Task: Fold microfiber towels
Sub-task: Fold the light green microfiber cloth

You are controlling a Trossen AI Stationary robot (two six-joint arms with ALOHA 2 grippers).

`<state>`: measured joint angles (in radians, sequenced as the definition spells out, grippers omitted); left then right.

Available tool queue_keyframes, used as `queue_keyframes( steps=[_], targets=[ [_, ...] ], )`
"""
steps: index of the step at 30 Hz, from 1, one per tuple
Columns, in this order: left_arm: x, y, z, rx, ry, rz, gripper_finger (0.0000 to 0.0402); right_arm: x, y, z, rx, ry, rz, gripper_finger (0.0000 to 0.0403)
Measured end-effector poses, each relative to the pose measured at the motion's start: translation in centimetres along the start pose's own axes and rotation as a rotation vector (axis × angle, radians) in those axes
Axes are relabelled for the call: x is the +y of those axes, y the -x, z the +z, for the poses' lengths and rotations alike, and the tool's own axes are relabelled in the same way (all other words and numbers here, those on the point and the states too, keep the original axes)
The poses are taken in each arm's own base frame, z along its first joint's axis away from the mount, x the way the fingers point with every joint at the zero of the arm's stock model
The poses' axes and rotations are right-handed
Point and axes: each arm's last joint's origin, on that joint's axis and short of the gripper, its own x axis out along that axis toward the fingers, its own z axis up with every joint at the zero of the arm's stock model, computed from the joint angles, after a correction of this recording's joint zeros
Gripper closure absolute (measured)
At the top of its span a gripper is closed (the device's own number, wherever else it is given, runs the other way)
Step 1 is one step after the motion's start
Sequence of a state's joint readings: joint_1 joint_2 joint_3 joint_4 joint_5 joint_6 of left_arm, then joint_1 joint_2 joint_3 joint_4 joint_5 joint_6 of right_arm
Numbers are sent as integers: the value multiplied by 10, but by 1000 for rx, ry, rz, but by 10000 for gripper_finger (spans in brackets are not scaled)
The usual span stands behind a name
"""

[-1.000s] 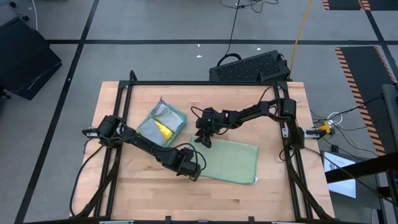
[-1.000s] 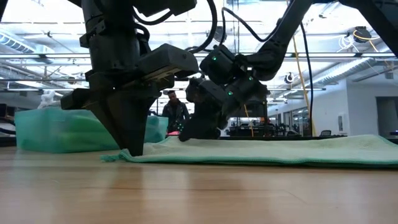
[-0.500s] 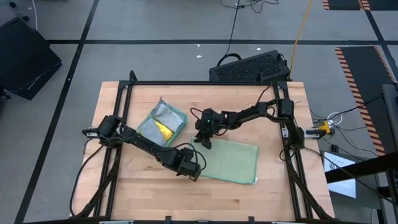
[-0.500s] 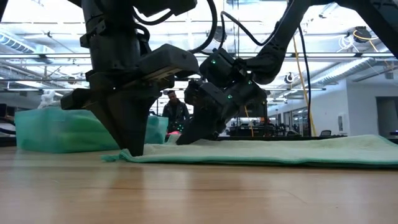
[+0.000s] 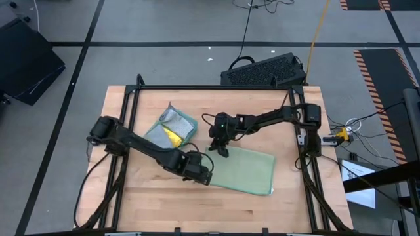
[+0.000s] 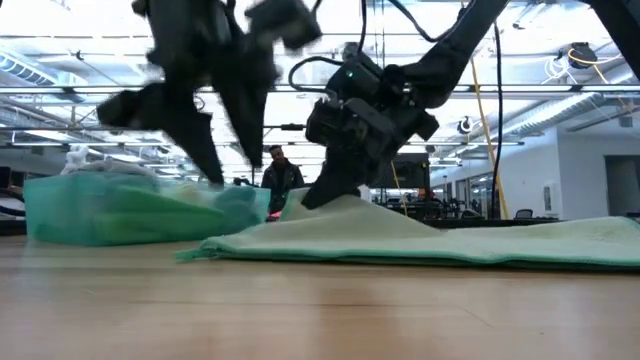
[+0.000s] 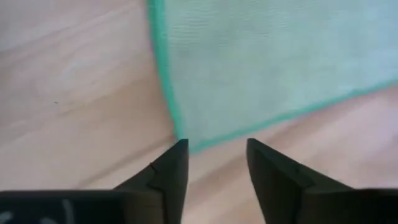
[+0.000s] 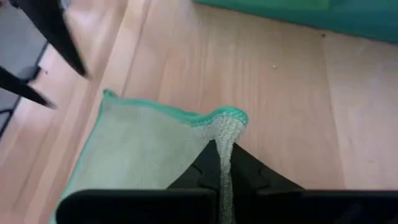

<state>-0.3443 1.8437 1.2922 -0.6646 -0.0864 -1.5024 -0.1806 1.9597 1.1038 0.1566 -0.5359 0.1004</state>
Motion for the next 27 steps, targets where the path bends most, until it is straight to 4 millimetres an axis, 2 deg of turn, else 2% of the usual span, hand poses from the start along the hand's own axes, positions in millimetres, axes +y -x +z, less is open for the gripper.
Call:
queue_keyframes(
  steps=[5,9,14,20,24,27],
  targets=[
    [-2,37,-1,-25,-7,-101,215,9,14,7,3,38,-8,400],
    [5,57,-7,-113,21,-78,213,15,24,12,4,56,-9,401],
    [12,60,-10,-255,39,-30,193,23,34,17,-7,88,-5,402],
    [6,59,-1,-272,-12,-90,147,27,36,18,-2,110,-2,402],
    [4,71,0,-251,-25,-154,132,28,36,16,19,98,20,402],
    [7,80,-7,-253,-37,-157,131,30,35,15,29,109,27,402]
  ],
)
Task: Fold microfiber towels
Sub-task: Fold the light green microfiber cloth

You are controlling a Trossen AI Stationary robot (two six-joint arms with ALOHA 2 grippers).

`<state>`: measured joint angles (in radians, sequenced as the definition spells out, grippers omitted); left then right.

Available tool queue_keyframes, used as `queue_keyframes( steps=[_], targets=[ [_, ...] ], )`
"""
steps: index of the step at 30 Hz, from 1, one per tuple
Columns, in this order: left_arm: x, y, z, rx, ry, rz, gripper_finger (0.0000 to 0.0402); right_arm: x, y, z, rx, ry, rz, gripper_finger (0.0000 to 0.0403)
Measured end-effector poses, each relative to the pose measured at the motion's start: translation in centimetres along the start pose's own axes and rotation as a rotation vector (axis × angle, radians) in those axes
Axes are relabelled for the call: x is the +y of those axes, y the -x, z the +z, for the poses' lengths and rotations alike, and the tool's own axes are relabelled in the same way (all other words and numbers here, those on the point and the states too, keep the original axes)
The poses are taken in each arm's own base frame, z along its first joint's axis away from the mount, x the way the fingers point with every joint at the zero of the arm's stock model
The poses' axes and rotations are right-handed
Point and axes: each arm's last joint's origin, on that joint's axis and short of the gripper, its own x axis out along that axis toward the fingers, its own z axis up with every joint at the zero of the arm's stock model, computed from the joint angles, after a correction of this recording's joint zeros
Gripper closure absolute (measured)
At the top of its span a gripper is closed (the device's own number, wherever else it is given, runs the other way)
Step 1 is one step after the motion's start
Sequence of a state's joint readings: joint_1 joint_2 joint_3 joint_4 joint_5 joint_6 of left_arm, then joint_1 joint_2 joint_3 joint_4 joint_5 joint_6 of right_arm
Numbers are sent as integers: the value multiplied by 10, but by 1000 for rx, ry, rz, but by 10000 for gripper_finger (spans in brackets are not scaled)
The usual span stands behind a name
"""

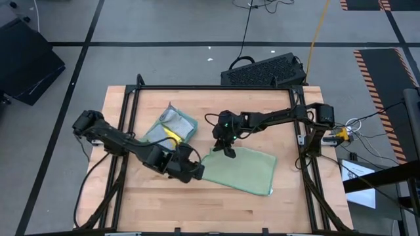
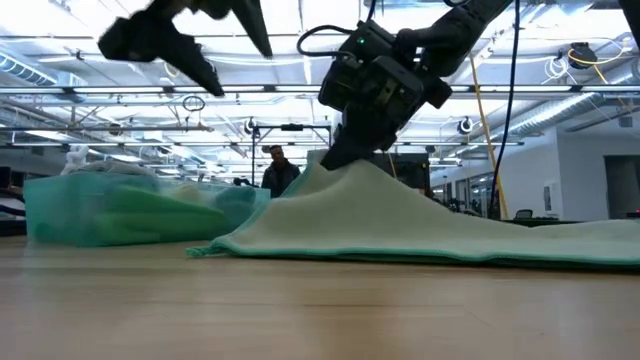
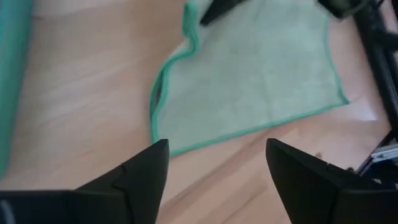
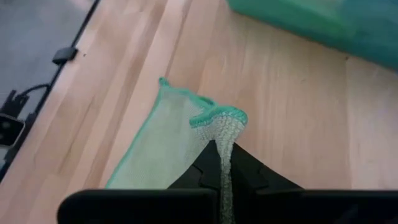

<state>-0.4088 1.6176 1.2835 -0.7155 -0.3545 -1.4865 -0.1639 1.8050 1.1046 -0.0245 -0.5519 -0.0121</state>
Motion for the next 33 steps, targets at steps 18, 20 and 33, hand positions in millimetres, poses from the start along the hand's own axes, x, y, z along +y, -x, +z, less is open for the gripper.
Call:
queue_keyframes(
  steps=[18,20,33],
  targets=[
    [11,-21,-9,-180,-155,168,130,12,17,6,3,28,4,403],
    [12,-22,-6,-163,-128,170,130,13,20,4,25,26,3,403],
    [12,-48,-10,-282,-140,35,130,30,46,-16,32,36,1,403]
  ],
)
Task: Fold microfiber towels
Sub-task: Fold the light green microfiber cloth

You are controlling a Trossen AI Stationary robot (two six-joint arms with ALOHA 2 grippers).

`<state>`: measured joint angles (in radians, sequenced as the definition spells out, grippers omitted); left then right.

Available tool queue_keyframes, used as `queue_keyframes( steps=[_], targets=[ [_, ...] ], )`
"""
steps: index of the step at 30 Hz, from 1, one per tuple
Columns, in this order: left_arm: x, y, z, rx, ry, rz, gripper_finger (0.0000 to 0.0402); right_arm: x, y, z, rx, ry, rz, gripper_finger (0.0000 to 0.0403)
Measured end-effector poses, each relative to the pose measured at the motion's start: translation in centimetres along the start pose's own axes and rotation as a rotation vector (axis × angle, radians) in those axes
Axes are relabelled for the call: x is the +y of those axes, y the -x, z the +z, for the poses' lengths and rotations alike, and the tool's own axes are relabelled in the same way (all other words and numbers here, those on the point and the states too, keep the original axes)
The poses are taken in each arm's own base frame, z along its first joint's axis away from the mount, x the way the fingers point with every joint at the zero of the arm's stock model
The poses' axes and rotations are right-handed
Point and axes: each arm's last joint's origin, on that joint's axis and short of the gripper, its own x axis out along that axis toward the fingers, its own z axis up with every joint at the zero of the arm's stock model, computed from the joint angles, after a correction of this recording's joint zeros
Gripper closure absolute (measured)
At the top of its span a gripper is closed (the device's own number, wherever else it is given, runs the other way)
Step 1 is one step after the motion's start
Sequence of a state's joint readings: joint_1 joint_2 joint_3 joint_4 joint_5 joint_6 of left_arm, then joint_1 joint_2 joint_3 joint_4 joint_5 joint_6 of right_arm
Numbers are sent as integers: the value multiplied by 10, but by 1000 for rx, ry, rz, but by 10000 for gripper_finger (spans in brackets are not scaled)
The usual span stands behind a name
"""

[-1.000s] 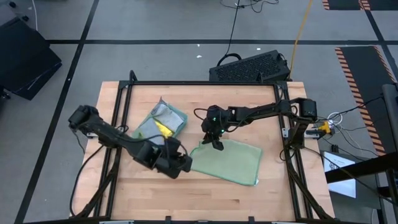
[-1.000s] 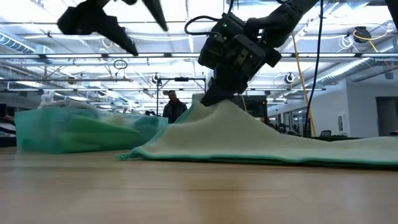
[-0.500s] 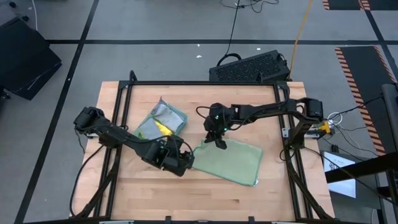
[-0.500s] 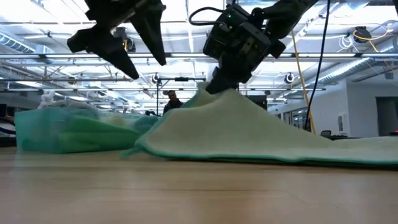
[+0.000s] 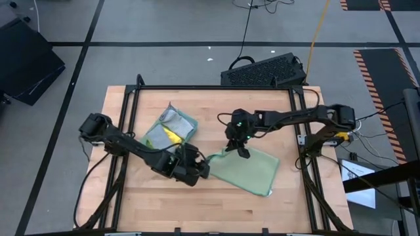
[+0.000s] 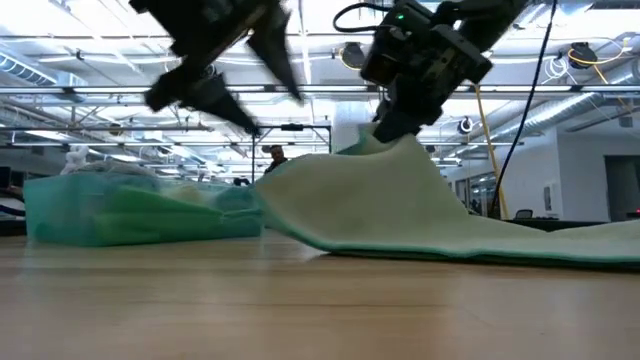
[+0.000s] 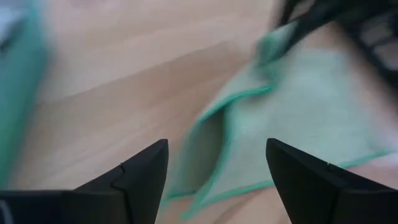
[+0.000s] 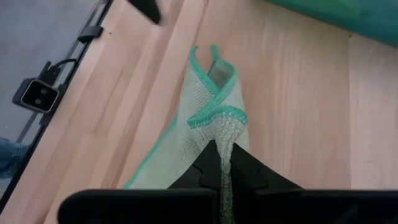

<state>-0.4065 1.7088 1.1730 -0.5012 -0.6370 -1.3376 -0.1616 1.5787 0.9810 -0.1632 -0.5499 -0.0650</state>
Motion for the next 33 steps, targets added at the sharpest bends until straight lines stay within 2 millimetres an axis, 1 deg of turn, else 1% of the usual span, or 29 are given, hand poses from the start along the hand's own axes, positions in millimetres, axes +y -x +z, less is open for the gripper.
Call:
queue_keyframes(
  steps=[3,5,9,13,15,17,21,22,24,26,28,30,33],
  targets=[
    [-3,-4,-5,-78,-13,-100,130,5,7,-9,-16,9,-2,403],
    [-2,-9,-5,-89,-47,-120,130,8,11,-14,-28,17,-3,403],
    [-2,-12,1,-99,-56,-121,130,10,14,-24,-38,18,-5,403],
    [-4,-15,7,-106,-2,-149,130,11,16,-28,-73,8,-7,403],
    [-4,-18,11,-94,-19,-156,126,11,15,-29,-82,7,-8,403],
    [-4,-21,15,-85,-51,-166,111,11,16,-29,-83,7,-8,403],
    [-4,-24,18,-20,-115,-204,63,11,16,-29,-80,18,-8,403],
    [-4,-21,21,-16,-132,-217,52,11,16,-29,-81,18,-9,403],
    [-6,-16,26,-39,-160,-248,35,11,16,-29,-81,19,-9,403],
    [-8,-15,30,-78,-197,-253,28,11,16,-29,-81,20,-9,403],
    [-6,-19,25,-65,-261,-232,26,11,16,-29,-83,23,-9,403],
    [-6,-30,17,-32,-272,-219,25,11,16,-29,-83,27,-9,403],
    [0,-43,8,40,-308,-185,25,11,16,-29,-84,26,-9,403]
  ],
)
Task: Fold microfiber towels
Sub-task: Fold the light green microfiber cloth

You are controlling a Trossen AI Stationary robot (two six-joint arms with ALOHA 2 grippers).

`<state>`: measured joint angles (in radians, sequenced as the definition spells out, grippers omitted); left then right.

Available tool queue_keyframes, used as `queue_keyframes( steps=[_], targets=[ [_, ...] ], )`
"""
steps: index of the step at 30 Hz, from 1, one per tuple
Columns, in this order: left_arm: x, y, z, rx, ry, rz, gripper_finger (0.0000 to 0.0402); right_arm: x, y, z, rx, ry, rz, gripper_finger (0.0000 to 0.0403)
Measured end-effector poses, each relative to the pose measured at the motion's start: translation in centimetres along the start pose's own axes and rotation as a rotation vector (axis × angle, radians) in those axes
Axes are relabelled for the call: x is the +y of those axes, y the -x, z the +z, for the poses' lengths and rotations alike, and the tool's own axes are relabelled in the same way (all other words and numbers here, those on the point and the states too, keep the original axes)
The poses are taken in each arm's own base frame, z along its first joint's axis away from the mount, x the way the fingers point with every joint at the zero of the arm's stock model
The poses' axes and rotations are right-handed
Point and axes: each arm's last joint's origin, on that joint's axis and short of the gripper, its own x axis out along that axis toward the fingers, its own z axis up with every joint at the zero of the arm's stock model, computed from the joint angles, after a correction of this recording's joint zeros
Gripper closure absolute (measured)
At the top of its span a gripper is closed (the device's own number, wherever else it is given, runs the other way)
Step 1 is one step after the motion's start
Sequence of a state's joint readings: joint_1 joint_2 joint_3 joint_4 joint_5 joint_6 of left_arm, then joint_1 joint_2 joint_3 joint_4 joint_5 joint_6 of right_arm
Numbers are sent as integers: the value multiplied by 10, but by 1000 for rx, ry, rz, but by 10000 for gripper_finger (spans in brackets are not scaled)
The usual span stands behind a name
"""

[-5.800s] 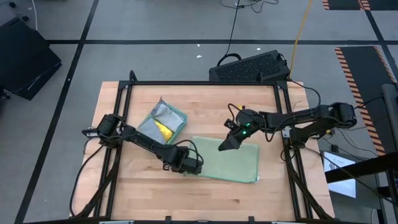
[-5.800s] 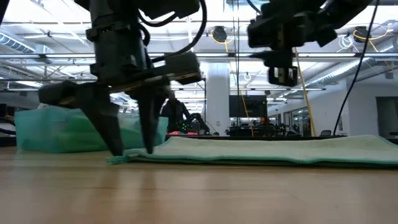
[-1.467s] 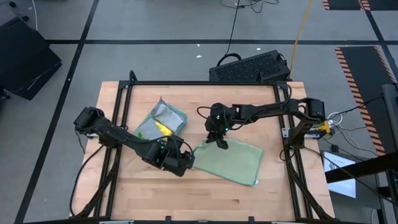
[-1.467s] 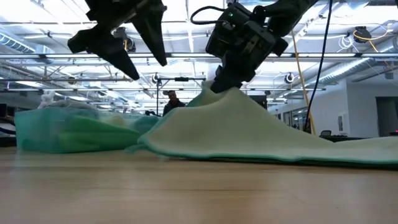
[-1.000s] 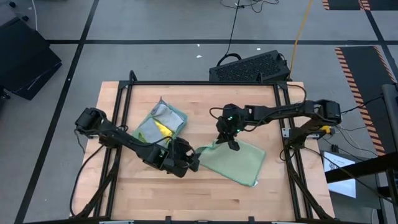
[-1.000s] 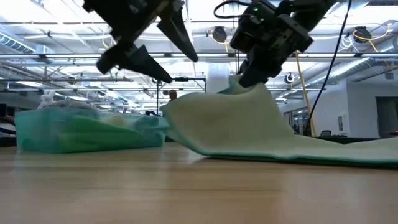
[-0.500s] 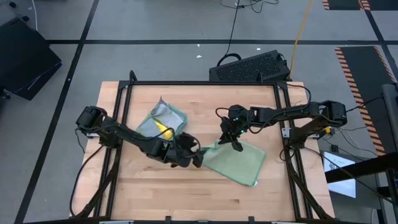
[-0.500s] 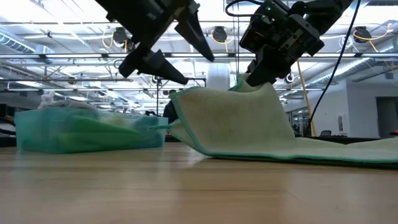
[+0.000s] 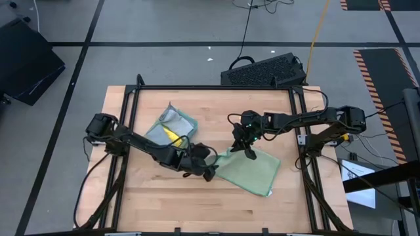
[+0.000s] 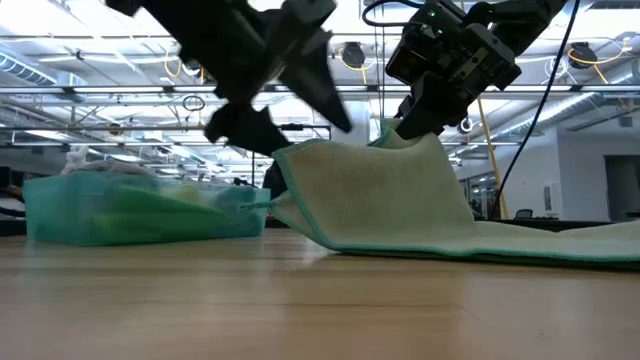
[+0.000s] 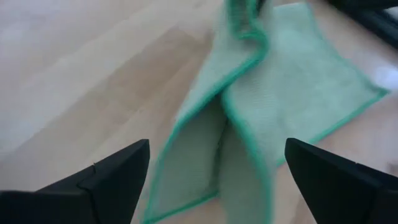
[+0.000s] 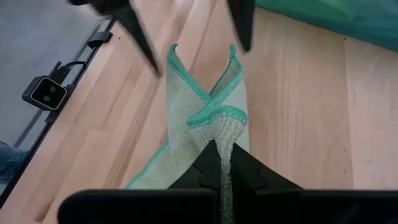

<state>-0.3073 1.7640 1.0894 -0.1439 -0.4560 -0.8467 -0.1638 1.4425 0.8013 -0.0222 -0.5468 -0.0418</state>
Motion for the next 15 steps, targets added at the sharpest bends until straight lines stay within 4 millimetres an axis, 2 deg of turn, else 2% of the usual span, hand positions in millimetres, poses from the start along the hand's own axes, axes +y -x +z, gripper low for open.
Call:
queue_keyframes(
  steps=[7,15],
  targets=[
    [5,-4,2,48,9,-11,25,0,0,1,-8,4,0,403],
    [24,-13,-20,125,19,-55,25,0,0,2,-16,11,0,403]
  ],
)
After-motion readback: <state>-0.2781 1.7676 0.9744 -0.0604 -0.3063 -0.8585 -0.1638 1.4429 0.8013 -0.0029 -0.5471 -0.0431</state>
